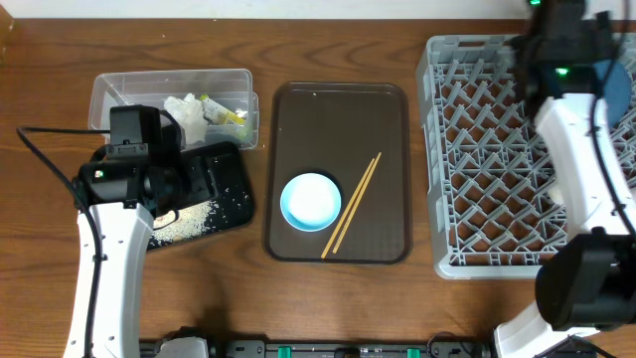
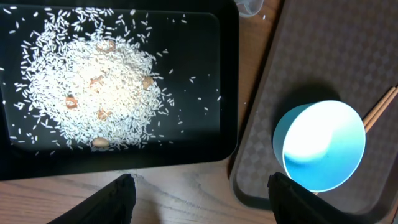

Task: Sort waste into correct bins and load items into the dishwasher rack
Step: 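Carry the blue plate right and stand it in the rack, then reach right gripper to the light-blue bowl and grasp its rim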

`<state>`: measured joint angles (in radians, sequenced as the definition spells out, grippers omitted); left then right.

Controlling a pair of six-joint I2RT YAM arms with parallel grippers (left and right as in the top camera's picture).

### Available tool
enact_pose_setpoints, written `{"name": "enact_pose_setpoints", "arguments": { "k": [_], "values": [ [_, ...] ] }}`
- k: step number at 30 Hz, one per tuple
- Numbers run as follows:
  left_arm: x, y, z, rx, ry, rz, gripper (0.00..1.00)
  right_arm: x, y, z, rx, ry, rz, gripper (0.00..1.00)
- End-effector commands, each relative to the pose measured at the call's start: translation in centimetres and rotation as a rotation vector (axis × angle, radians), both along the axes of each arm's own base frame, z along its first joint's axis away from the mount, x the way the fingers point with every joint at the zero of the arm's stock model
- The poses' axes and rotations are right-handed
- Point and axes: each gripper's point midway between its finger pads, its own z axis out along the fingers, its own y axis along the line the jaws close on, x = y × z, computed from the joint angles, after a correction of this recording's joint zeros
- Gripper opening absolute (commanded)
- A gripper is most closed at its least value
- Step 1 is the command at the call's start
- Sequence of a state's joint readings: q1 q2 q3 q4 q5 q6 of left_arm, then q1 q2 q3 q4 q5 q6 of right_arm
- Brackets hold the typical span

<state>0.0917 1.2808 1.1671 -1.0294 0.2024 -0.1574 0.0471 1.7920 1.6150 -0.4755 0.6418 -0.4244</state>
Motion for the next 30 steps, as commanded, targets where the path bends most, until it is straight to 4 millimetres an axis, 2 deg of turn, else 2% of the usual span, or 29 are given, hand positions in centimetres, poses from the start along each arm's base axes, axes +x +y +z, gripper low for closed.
{"name": "enact_pose_setpoints", "arguments": {
  "k": [1,5,8,12,15,20,24,30],
  "values": [
    [-0.1,0.3,0.4,0.010,-0.005,0.005,0.71,-0.3,6.8,-1.3,0.082,0.063,0.174,0.99],
    [-0.2,0.3,0.3,0.010,-0.001,0.005,0.71,-2.1,14.6,-4.3,0.267,0.174,0.361,0.99],
    [-0.3,0.3,0.3,0.013,0.003,0.006,0.71,-3.7,20.2,-5.5,0.525,0.207,0.426,0.99],
    [-0.5,0.3,0.2,0.012,0.013,0.006,0.71,-6.3,24.6,-6.5,0.805,0.292,0.416,0.91],
    [-0.5,0.3,0.2,0.012,0.014,0.006,0.71,-8.6,25.9,-7.5,0.895,0.388,0.381,0.91],
    [-0.5,0.3,0.2,0.012,0.013,0.006,0.71,-12.5,27.6,-9.5,0.938,0.565,0.379,0.90],
    [-0.5,0.3,0.2,0.012,0.014,0.006,0.71,-14.9,29.5,-11.3,0.944,0.656,0.422,0.84],
    [-0.6,0.3,0.2,0.012,0.015,0.006,0.71,-17.8,32.2,-15.4,0.918,0.723,0.478,0.80]
  ]
}}
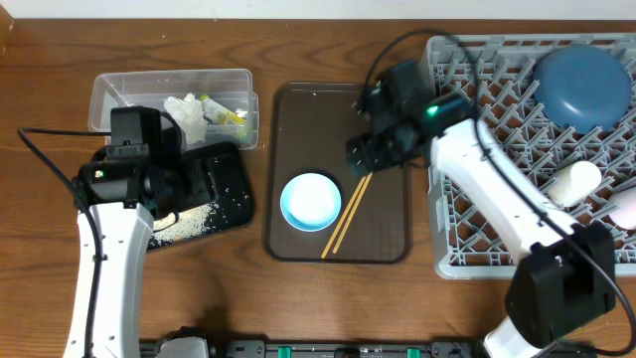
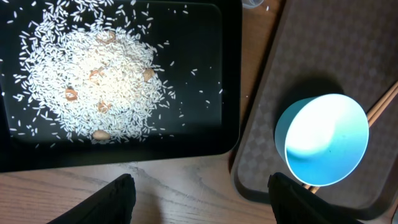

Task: Sort waste into correct bins and load items into the dishwasher rack
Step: 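Reach right gripper to the light-blue bowl and grasp its rim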

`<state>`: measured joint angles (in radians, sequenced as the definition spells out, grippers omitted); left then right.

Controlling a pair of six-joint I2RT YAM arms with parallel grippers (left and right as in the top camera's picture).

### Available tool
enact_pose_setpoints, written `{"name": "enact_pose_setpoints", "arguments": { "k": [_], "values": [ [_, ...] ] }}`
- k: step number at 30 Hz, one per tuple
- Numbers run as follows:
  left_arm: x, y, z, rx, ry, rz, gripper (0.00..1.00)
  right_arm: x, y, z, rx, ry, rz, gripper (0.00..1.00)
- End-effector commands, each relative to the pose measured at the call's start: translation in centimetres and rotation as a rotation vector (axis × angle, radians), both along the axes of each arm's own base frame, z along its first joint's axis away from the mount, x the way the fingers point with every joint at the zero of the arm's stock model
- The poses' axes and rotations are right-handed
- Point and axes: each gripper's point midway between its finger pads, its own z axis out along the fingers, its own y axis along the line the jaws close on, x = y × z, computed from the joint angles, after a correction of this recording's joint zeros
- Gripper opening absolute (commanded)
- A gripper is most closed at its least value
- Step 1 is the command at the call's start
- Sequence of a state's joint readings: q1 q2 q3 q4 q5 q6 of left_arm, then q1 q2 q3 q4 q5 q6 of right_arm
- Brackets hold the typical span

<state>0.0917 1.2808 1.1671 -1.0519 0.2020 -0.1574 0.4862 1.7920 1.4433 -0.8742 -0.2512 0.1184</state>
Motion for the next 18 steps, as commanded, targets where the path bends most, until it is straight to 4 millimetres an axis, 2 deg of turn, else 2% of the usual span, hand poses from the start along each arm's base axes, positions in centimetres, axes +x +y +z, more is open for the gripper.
{"name": "enact_pose_setpoints", "arguments": {
  "k": [1,4,10,14,18],
  "values": [
    [0.0,0.3,0.4,0.013,-0.008,0.006,0.71,-2.3,1.8,-2.1,0.021,0.041,0.035,0.77],
    [0.0,0.3,0.4,0.013,-0.007,0.006,0.71,-2.9,2.9,-3.9,0.022,0.016,0.029,0.66],
    [0.0,0.3,0.4,0.013,-0.008,0.006,0.71,-2.3,2.7,-6.6,-0.029,-0.062,-0.093,0.44],
    [0.0,0.3,0.4,0.013,-0.008,0.006,0.72,-2.8,3.2,-7.7,-0.003,-0.066,-0.116,0.37],
    [0.0,0.3,0.4,0.013,-0.008,0.006,0.71,-3.0,3.2,-8.3,0.005,-0.070,-0.121,0.35]
  ]
}}
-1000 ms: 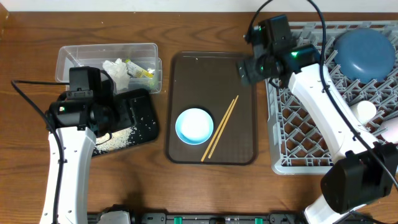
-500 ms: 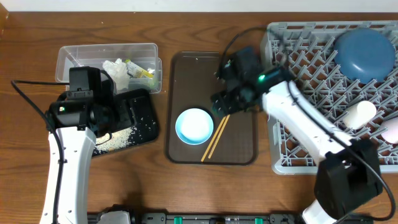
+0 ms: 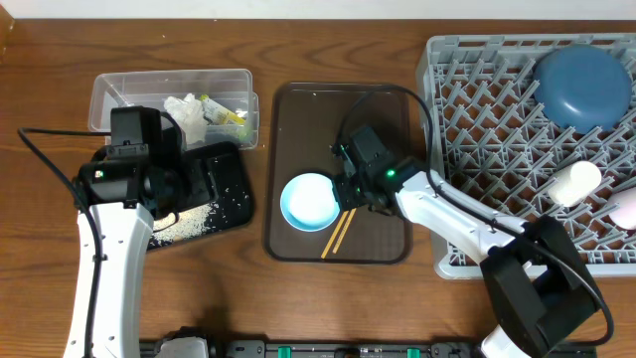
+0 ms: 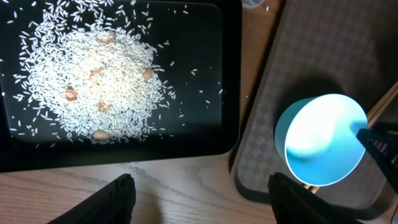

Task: Sort waste into correct bins and load items into the dishwasher rack
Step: 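Reach right gripper to the light-blue bowl and grasp its rim, then carry the light-blue bowl right and place it in the rack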

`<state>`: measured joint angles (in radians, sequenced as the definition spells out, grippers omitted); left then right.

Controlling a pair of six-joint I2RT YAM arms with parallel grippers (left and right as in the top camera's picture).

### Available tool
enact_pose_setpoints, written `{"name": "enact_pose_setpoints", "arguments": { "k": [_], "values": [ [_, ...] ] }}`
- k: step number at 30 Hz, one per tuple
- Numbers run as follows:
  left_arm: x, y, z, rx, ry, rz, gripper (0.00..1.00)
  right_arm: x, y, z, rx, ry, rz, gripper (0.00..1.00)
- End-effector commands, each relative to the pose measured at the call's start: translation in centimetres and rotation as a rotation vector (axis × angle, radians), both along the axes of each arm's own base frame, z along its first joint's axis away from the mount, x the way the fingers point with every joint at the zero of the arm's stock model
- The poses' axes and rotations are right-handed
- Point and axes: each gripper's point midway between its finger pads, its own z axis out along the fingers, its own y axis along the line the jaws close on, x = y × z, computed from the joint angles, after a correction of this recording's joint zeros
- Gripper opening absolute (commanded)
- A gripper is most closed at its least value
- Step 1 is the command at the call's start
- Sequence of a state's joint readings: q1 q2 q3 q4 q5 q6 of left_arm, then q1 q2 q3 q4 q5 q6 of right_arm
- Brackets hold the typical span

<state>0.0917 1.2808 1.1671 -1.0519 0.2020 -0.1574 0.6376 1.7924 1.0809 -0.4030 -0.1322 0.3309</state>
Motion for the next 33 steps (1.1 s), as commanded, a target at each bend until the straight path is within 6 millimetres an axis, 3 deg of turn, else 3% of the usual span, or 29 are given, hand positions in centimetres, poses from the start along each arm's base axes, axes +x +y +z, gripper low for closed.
{"name": "enact_pose_setpoints", "arguments": {
  "k": [1,24,30,33],
  "values": [
    [0.0,0.3,0.3,0.013,-0.007,0.006,0.71,-0.3,-0.1,-0.4,-0.005,0.001,-0.034,0.34],
    [0.0,0.3,0.4,0.013,-0.008,0.006,0.71,-1.1,-0.5,-1.1,-0.005,0.044,-0.086,0.05],
    [0.0,0.3,0.3,0.013,-0.007,0.006,0.71,0.0,0.2,-0.1,0.030,-0.002,-0.087,0.01],
    [0.0,0.3,0.4,0.013,-0.008,0.006,0.72,1.9,-0.2,1.9,0.036,-0.078,-0.092,0.01]
  ]
}}
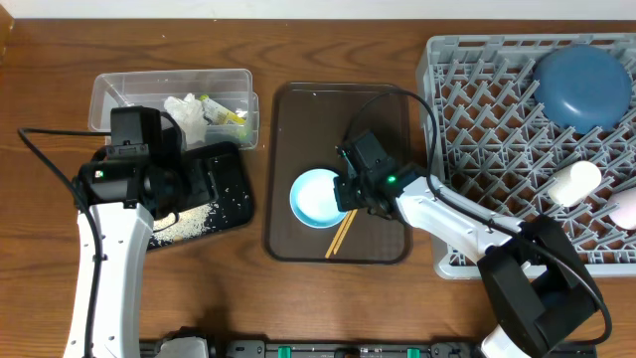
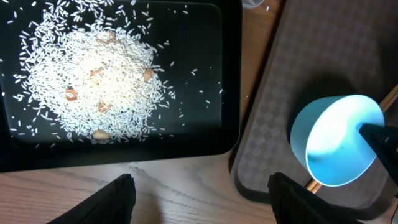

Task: Sort waste into correct bins and load items into the dishwasher rack
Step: 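Carry the light-blue bowl right and place it in the rack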

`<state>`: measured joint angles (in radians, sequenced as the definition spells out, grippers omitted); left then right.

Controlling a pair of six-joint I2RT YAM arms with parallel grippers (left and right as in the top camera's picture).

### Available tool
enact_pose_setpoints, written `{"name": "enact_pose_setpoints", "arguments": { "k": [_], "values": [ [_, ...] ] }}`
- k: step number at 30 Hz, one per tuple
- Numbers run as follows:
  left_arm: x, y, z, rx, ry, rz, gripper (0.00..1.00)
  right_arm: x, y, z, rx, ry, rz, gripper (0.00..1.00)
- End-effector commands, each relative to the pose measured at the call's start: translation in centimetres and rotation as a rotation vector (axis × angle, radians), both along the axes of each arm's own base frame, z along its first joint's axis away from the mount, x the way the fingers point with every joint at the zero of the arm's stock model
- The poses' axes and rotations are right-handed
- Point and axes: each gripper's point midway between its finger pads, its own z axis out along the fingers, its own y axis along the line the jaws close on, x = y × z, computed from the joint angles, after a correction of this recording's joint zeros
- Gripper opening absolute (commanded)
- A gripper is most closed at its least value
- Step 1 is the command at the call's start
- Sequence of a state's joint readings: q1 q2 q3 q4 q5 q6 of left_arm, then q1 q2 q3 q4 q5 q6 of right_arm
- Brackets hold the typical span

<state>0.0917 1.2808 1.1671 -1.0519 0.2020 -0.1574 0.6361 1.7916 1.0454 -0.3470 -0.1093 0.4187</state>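
A light blue bowl [image 1: 318,197] [image 2: 336,140] sits on the brown tray [image 1: 383,119]. My right gripper [image 1: 348,194] is shut on the bowl's right rim, and one dark finger [image 2: 380,134] reaches into the bowl. A pair of wooden chopsticks [image 1: 339,239] lies under that gripper, mostly hidden. The grey dishwasher rack [image 1: 477,129] stands at the right. My left gripper [image 2: 202,199] hangs open over bare wood, just in front of the black tray [image 2: 230,74] holding a pile of rice [image 2: 93,87].
A clear bin [image 1: 129,89] with crumpled waste stands at the back left, behind the black tray. In the rack lie a dark blue dish [image 1: 581,85], a white cup [image 1: 574,181] and a pink item [image 1: 628,207] at the right edge.
The blue bowl has shifted a little to the right on the brown tray, with my right gripper on its rim. The left arm has not moved.
At first my right arm was over the far corner of the rack, and the left gripper hung open by the rice tray. Then the right gripper was above the chopsticks on the brown tray. After that it stood at the bowl's right rim; now the bowl sits further right.
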Motion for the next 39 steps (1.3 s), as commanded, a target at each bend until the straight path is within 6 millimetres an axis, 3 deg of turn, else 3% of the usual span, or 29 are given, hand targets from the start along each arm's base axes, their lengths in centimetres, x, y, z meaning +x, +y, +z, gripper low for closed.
{"name": "enact_pose_setpoints", "arguments": {
  "k": [1,4,6,11,15,20,24,31,39],
  "values": [
    [0.0,0.3,0.3,0.013,-0.007,0.006,0.71,2.6,-0.3,3.6,0.003,-0.125,-0.007,0.01],
    [0.0,0.3,0.4,0.013,-0.008,0.006,0.71,6.0,-3.0,7.9,-0.059,-0.292,-0.055,0.01],
    [0.0,0.3,0.4,0.013,-0.008,0.006,0.71,8.4,-6.2,11.3,-0.147,-0.425,-0.123,0.01],
    [0.0,0.3,0.4,0.014,-0.009,0.006,0.71,12.7,-16.3,20.0,-0.481,-0.737,-0.336,0.01],
    [0.0,0.3,0.4,0.014,-0.009,0.006,0.72,13.7,-23.9,24.8,-0.769,-0.863,-0.520,0.01],
    [0.0,0.3,0.4,0.014,-0.009,0.006,0.71,13.8,-30.8,27.9,-1.006,-0.886,-0.644,0.01],
    [0.0,0.3,0.3,0.013,-0.008,0.006,0.71,14.2,-34.8,27.5,-1.164,-0.821,-0.620,0.01],
    [0.0,0.3,0.3,0.013,-0.008,0.006,0.71,14.7,-40.5,23.4,-1.424,-0.615,-0.597,0.01],
    [0.0,0.3,0.3,0.013,-0.007,0.006,0.71,16.5,-41.1,16.4,-1.452,-0.498,-0.504,0.01]
  ]
}}
